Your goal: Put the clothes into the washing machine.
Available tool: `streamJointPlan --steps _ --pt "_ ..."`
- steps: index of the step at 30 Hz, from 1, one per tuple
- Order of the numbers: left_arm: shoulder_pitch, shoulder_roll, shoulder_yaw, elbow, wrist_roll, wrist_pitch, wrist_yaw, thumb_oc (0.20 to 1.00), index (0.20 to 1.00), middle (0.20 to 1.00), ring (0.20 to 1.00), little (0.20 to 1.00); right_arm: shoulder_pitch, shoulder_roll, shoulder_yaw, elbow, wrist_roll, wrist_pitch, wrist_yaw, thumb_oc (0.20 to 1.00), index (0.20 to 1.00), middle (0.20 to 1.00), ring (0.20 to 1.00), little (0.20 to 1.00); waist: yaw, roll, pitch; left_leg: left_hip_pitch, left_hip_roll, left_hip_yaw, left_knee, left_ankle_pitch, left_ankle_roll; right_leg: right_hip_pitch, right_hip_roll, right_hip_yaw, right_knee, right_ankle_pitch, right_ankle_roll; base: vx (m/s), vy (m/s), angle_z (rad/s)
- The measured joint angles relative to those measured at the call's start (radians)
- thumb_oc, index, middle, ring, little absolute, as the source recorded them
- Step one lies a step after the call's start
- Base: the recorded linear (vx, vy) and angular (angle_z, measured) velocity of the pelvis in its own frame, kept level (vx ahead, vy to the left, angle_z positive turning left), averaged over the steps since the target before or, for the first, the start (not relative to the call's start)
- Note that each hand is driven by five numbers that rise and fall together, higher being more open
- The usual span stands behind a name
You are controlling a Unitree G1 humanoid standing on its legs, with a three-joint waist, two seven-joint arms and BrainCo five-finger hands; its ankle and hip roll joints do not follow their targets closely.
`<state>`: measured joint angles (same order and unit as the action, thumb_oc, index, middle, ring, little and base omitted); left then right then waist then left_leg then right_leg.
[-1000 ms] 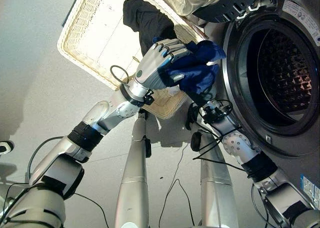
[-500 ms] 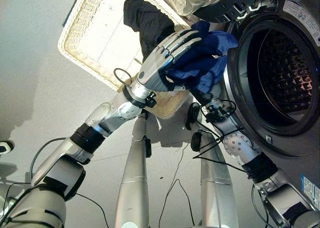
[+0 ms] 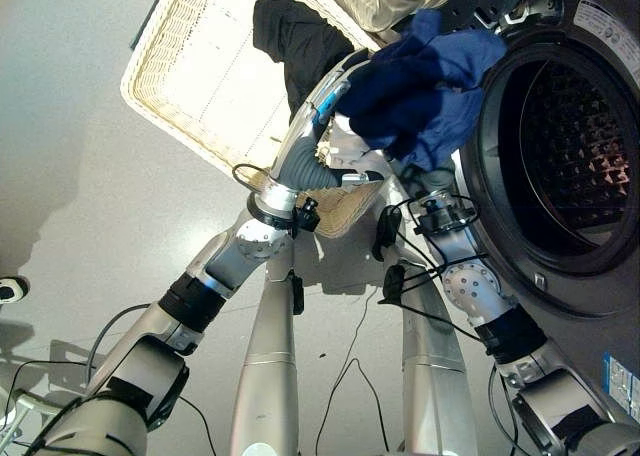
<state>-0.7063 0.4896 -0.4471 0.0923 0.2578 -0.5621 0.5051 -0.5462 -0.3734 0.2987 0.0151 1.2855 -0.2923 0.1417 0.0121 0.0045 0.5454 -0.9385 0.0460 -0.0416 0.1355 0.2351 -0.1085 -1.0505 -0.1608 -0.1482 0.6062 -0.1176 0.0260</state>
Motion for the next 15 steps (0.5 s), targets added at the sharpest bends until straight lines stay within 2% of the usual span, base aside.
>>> streamJointPlan --steps 6,9,15 --pt "0.052 -0.004 0.067 0.007 0.013 -0.017 0.188 1.000 1.000 1.000 1.000 1.000 0.004 0.011 -0.014 0.015 0.000 0.004 -0.030 0.200 0.200 0.200 0.200 0.200 0.000 0.000 0.000 0.005 -0.001 -0.004 0.013 0.000 0.001 0.012 0.000 -0.001 0.002 0.000 0.000 0.00 0.000 0.00" --pt "0.054 -0.010 0.087 0.019 0.044 -0.017 0.293 1.000 1.000 1.000 1.000 1.000 0.002 0.018 -0.014 0.092 0.000 0.015 -0.061 0.200 0.200 0.200 0.200 0.200 0.002 0.000 0.000 0.013 -0.002 -0.005 0.013 -0.004 -0.004 0.019 -0.001 -0.001 0.003 -0.003 0.005 0.00 0.031 0.01" --pt "0.024 -0.007 0.098 0.192 0.083 0.006 0.416 1.000 1.000 1.000 1.000 1.000 0.007 0.011 -0.045 0.297 0.029 0.016 -0.104 0.200 0.200 0.200 0.200 0.200 -0.004 0.000 0.000 0.016 -0.001 -0.003 0.013 -0.006 -0.002 0.020 -0.001 0.002 -0.003 -0.003 0.005 0.00 0.060 -0.02"
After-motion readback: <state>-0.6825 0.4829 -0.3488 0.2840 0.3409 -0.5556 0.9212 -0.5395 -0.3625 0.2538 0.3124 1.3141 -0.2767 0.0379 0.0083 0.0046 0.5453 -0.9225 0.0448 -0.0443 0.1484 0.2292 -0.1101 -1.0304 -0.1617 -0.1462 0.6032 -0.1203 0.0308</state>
